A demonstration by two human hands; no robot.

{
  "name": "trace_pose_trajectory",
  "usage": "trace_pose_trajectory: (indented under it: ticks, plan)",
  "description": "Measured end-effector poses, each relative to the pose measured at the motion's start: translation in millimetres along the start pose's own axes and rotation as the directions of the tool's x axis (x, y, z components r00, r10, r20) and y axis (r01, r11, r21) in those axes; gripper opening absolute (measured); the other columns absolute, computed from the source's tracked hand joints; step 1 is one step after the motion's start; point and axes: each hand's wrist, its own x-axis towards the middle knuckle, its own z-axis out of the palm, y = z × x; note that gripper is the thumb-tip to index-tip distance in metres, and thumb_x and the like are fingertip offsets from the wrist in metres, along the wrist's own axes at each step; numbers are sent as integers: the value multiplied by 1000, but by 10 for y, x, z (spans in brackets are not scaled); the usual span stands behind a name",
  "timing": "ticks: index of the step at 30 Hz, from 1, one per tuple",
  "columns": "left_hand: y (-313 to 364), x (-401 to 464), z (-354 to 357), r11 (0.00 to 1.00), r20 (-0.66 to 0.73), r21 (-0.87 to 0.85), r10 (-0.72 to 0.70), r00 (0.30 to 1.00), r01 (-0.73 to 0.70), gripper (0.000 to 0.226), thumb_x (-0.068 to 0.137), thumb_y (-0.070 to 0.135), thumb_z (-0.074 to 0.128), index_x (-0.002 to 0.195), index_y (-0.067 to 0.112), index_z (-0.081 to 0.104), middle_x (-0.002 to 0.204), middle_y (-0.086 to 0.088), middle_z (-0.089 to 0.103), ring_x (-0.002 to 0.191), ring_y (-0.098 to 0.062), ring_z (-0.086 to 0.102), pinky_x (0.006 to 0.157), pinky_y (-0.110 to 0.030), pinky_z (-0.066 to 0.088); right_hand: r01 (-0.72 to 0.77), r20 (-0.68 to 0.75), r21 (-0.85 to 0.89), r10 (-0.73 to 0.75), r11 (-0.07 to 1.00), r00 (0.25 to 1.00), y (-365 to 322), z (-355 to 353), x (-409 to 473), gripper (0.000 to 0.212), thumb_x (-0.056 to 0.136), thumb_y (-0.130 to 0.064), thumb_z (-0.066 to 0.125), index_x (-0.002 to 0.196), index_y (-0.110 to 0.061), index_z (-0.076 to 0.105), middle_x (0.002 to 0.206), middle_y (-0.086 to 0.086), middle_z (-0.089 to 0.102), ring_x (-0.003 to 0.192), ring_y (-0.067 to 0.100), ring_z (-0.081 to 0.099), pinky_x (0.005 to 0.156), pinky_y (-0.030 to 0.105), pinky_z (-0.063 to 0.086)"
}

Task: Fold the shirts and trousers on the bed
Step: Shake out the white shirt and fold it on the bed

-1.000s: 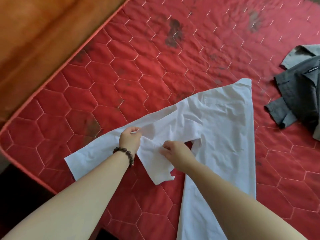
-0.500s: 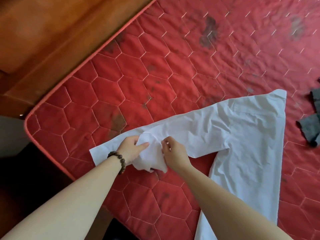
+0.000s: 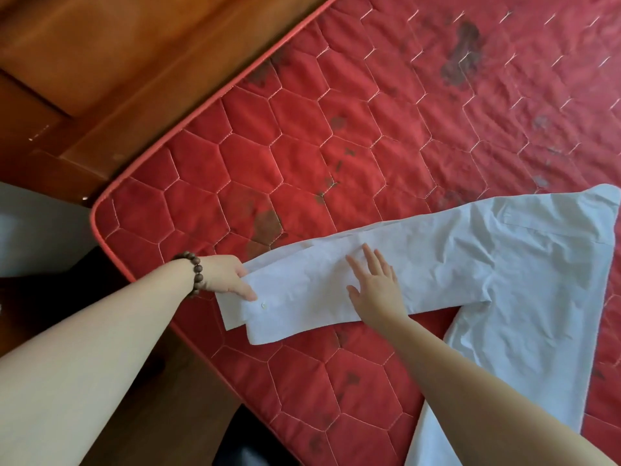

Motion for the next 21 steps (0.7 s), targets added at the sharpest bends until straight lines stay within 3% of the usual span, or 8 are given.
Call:
trace_pose_trajectory:
  ticks: [3, 8, 13, 15, 18, 21]
  plan:
    - [-162, -46, 38, 995, -146, -102, -11, 989, -4, 39, 83, 39, 70, 51, 25, 52, 47, 15, 46, 46, -2, 44, 48, -15, 30, 60, -63, -31, -62, 998, 996, -38, -56, 123, 54, 100, -26, 43, 150, -29, 23, 162, 1, 2, 148, 23, -2, 120, 42, 4]
    - [-326, 46, 216, 994, -405, -107, -16, 914, -30, 26, 84, 29, 70, 67, 12, 60, 59, 4, 44, 59, -12, 44, 51, -23, 30, 175, -106, -75, -183, 982, 977, -147, -103, 407, 48, 94, -17, 51, 141, -23, 42, 142, 2, 43, 133, 26, 32, 112, 36, 21]
    - [-357, 107, 397, 974, -553, -223, -163, 817, 43, 20, 85, 27, 64, 70, 15, 61, 58, 4, 49, 58, -17, 48, 50, -26, 30, 94, -108, -185, -115, 978, 987, -223, -99, 589, 51, 90, -12, 51, 139, -24, 42, 128, 3, 43, 120, 26, 37, 102, 35, 29]
    - [-338, 113, 469, 980, -640, -178, -188, 746, 94, 17, 84, 26, 59, 72, 14, 63, 71, 2, 55, 70, -22, 54, 55, -27, 35, 79, -158, -231, -118, 970, 980, -235, -79, 622, 52, 88, -10, 53, 137, -24, 42, 130, 4, 41, 121, 27, 36, 101, 37, 30]
    - [-316, 166, 570, 994, -771, 40, -34, 636, 102, 11, 81, 30, 64, 78, 20, 64, 96, 2, 50, 94, -22, 47, 77, -33, 35, 42, -206, -251, -96, 967, 974, -200, -53, 665, 39, 84, -6, 57, 121, -19, 52, 125, 5, 44, 119, 27, 38, 101, 38, 29]
    - [-279, 236, 574, 997, -764, 75, 56, 642, 2, 13, 82, 33, 68, 82, 21, 65, 101, 3, 48, 95, -20, 43, 81, -33, 35, 25, -235, -244, -84, 969, 968, -128, -53, 709, 29, 86, -10, 60, 113, -19, 54, 115, 5, 45, 113, 28, 40, 101, 39, 30]
